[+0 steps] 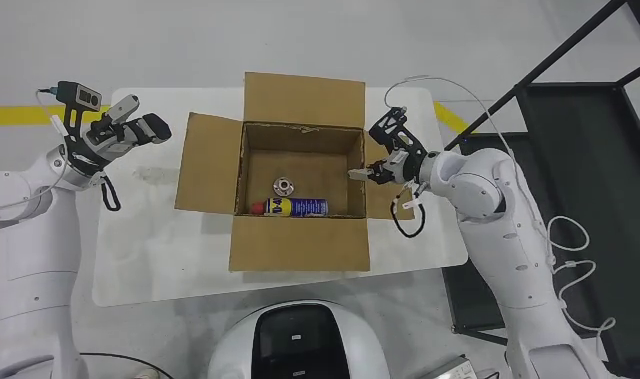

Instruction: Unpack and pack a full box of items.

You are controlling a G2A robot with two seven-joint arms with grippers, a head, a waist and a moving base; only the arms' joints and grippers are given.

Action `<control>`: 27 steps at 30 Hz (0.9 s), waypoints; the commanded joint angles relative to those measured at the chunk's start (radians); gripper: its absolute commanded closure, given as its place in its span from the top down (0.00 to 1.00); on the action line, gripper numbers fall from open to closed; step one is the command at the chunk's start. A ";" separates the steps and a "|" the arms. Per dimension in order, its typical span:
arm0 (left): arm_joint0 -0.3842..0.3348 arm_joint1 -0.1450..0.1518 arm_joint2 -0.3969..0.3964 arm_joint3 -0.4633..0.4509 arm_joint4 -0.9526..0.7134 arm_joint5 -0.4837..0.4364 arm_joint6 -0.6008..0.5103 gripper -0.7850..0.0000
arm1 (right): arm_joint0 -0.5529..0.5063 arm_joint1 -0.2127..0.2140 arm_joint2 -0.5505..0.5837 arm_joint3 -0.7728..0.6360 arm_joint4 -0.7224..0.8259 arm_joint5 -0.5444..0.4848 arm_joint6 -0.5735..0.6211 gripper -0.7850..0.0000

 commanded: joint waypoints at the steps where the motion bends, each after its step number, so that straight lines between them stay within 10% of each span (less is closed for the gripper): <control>1: 0.000 0.000 0.000 0.000 0.000 0.000 0.000 1.00 | 0.000 0.000 0.002 0.000 0.000 -0.001 0.001 1.00; 13: 0.000 0.000 0.000 0.000 0.000 0.000 0.000 1.00 | 0.030 -0.002 -0.049 0.038 -0.010 -0.036 -0.024 1.00; 27: 0.000 0.000 0.000 0.000 0.000 0.000 0.000 1.00 | 0.504 -0.146 -0.649 0.581 -0.104 -0.127 -0.159 1.00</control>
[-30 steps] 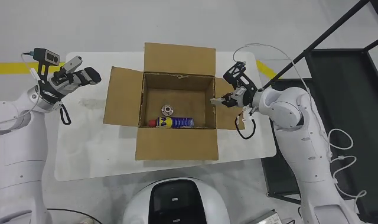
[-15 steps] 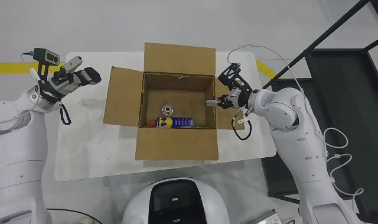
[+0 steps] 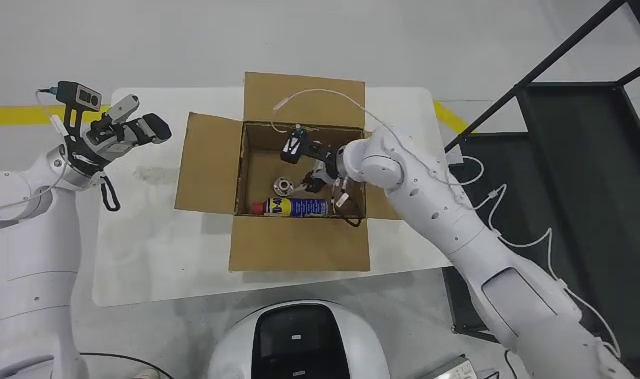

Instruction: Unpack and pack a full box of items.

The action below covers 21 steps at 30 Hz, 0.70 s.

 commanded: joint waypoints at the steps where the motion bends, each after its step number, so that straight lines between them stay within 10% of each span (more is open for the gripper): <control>1: 0.000 0.000 0.000 0.000 0.000 0.000 0.000 1.00 | 0.046 -0.025 -0.054 0.086 -0.006 0.015 -0.053 1.00; 21: 0.000 0.000 0.000 0.000 0.000 0.000 0.000 1.00 | 0.097 -0.070 -0.135 0.201 -0.019 -0.020 -0.148 1.00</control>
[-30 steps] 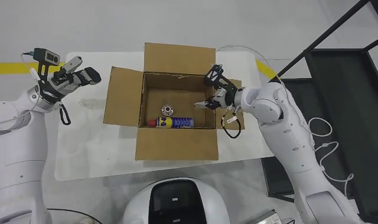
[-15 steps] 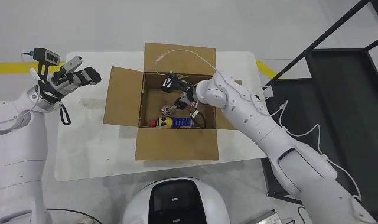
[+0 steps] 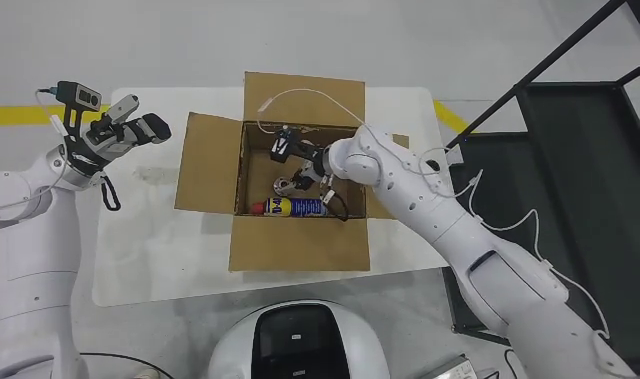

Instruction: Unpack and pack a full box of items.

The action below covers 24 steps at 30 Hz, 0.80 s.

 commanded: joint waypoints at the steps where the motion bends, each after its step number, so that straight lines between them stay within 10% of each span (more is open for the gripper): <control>1: 0.000 0.000 0.000 0.000 0.000 0.000 0.000 1.00 | 0.024 -0.019 -0.036 0.043 -0.009 -0.007 -0.012 1.00; 24: 0.000 0.000 0.000 0.000 0.000 0.000 0.000 1.00 | 0.185 -0.260 -0.263 0.552 -0.059 -0.020 -0.200 0.86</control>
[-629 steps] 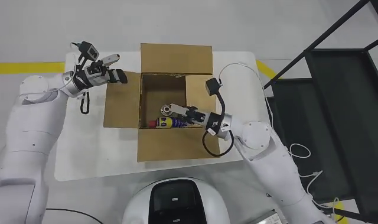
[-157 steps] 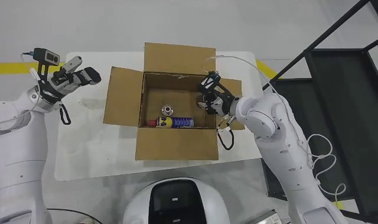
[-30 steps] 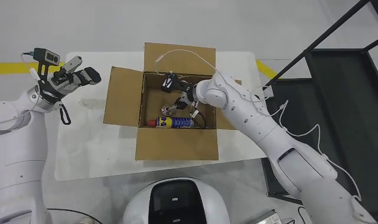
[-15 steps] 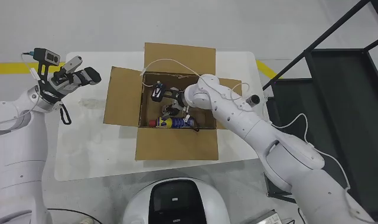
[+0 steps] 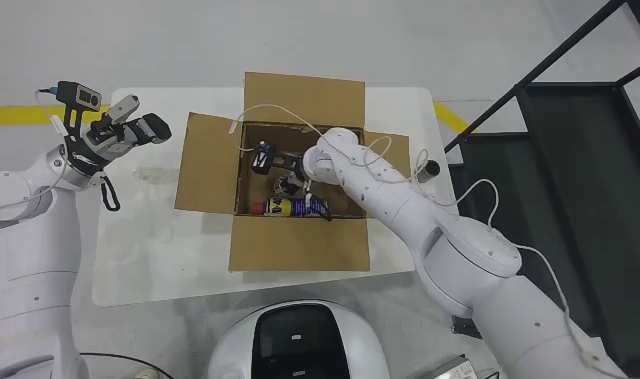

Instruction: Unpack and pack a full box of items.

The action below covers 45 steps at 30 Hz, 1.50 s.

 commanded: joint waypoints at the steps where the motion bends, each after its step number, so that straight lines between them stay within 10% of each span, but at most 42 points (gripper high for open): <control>1: 0.000 0.000 0.000 0.000 0.000 0.000 0.000 1.00 | 0.003 -0.013 -0.005 0.028 -0.001 0.002 -0.008 0.84; 14: 0.000 0.000 0.000 0.000 0.000 0.000 0.000 1.00 | 0.022 -0.087 -0.033 0.156 -0.039 -0.020 -0.067 0.11; 22: 0.000 0.000 0.000 0.000 0.000 0.000 0.000 1.00 | 0.031 -0.109 -0.038 0.204 -0.068 -0.031 -0.090 0.24; 24: 0.000 0.000 0.000 0.000 0.000 0.000 0.000 1.00 | 0.035 -0.113 -0.037 0.212 -0.071 -0.032 -0.096 0.01; 45: 0.000 0.000 0.000 0.000 0.000 0.000 0.000 1.00 | 0.081 -0.026 0.030 0.140 -0.112 -0.224 -0.193 0.00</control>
